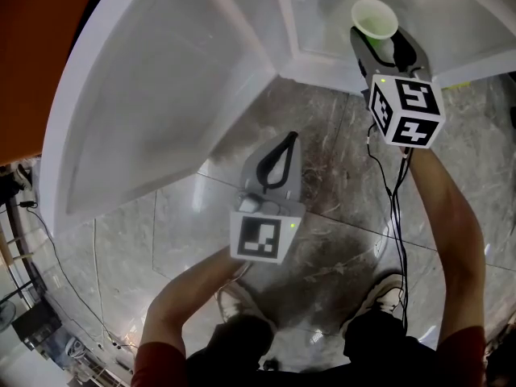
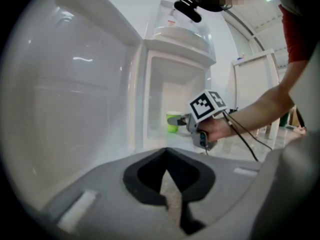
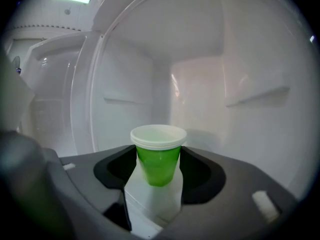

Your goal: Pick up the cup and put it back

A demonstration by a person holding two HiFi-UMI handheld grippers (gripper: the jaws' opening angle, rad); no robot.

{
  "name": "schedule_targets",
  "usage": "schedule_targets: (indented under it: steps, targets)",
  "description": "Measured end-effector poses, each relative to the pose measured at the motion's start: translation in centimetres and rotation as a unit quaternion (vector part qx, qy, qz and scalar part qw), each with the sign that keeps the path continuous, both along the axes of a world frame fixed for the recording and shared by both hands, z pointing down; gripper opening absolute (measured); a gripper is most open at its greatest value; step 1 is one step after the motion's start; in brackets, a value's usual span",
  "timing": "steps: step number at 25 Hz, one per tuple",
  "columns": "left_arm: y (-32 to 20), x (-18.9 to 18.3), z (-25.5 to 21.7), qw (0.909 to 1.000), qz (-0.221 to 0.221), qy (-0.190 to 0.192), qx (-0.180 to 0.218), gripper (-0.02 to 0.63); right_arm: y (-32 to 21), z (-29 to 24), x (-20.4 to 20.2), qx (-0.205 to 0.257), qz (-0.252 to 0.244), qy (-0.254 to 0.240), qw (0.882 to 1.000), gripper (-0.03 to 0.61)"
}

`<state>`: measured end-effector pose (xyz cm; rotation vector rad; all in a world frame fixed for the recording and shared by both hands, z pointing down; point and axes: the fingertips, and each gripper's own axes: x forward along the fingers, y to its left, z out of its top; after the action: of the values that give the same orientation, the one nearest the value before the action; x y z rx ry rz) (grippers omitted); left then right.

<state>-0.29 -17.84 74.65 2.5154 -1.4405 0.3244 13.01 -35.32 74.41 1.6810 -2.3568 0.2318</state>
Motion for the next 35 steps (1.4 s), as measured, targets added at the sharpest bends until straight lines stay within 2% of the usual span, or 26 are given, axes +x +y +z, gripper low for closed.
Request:
schedule_targets:
  steps: [13,21,35]
  targets:
    - [0.9,-0.4,-2.3,0.9998,-0.004,0.000,0.021,0.001,4.0,-2.4,-2.5,0.026,-0.053,0.020,0.998,0.270]
    - [1.4,-1.4,-3.5,0.9992,-0.007,-0.009,0.038,0.000,8.3,-2.6,-3.8,0.019,-0.093,0.023,0.995,0.270]
    - [3.3,-2.6,-5.3,0.9969,-0.001,-0.025,0.075,0.000,16.6,-3.2,-4.6,-0.008,-0.135,-0.010,0.991,0.270]
